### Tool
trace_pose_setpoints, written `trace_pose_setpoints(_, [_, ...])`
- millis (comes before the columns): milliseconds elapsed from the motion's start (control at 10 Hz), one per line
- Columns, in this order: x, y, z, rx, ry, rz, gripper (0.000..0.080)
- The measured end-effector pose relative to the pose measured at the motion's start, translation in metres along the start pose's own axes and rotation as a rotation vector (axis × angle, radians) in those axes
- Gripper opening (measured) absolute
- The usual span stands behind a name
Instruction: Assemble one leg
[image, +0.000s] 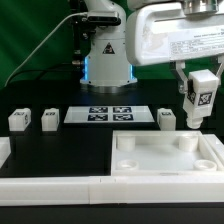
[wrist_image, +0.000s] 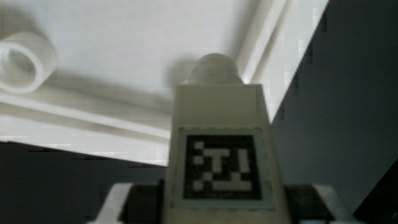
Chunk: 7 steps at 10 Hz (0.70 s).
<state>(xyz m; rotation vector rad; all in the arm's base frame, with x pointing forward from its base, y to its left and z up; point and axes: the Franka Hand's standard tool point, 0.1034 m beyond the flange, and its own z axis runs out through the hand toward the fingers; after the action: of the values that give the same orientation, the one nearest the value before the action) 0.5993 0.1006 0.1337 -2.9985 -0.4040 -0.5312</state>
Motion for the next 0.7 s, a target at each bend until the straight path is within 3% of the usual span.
trace_pose_setpoints(200, [-0.008, 0.001, 0.003, -0.001, -0.008, -0.003, 0.0294])
trace_pose_setpoints(400, [0.004, 0.013, 0.003, -0.007, 0.001, -0.015, 0.0294])
trace_pose_setpoints(700, [0.026, 0.018, 0.012, -0.005, 0.022, -0.009, 0.0294])
